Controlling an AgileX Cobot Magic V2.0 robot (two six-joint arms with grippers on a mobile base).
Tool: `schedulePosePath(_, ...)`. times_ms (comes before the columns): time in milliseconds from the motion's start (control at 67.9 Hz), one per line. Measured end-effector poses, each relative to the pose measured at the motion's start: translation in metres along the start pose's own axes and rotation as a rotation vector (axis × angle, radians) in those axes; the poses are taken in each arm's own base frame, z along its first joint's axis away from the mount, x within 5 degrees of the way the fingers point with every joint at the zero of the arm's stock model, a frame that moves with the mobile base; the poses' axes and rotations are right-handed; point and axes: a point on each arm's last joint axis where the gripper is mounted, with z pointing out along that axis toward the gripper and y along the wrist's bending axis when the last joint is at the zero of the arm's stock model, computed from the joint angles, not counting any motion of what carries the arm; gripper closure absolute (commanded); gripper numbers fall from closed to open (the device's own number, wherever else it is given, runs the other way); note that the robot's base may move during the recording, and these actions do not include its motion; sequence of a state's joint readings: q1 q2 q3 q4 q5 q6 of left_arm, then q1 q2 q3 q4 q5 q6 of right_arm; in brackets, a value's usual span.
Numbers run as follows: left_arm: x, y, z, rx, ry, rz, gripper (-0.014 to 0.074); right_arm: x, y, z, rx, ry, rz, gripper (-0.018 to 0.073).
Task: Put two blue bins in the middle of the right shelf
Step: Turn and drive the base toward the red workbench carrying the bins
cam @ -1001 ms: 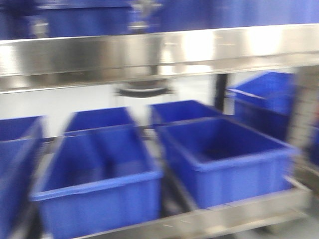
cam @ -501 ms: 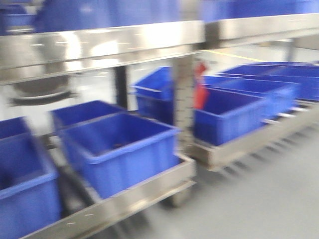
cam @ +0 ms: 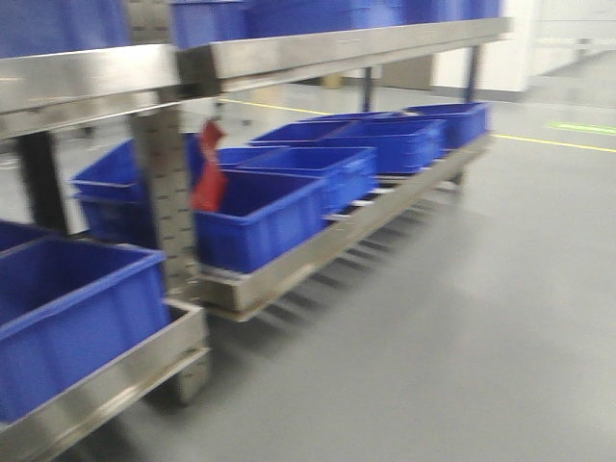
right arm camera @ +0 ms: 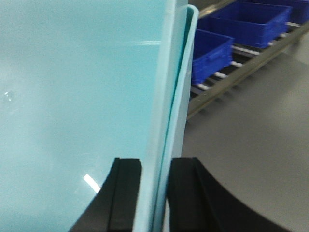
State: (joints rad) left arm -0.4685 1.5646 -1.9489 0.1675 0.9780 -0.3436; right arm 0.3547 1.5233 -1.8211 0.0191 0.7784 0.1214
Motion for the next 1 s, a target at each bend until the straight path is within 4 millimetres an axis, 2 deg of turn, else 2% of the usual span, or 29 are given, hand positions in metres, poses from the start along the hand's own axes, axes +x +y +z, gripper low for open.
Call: schedulePosePath(1001, 0.0000, 0.0000, 0.0000, 0.000, 0.000, 0.000, 0.0707, 0.0000, 0.0000, 0.0000, 0.000, 0.000, 0.000, 0.0713)
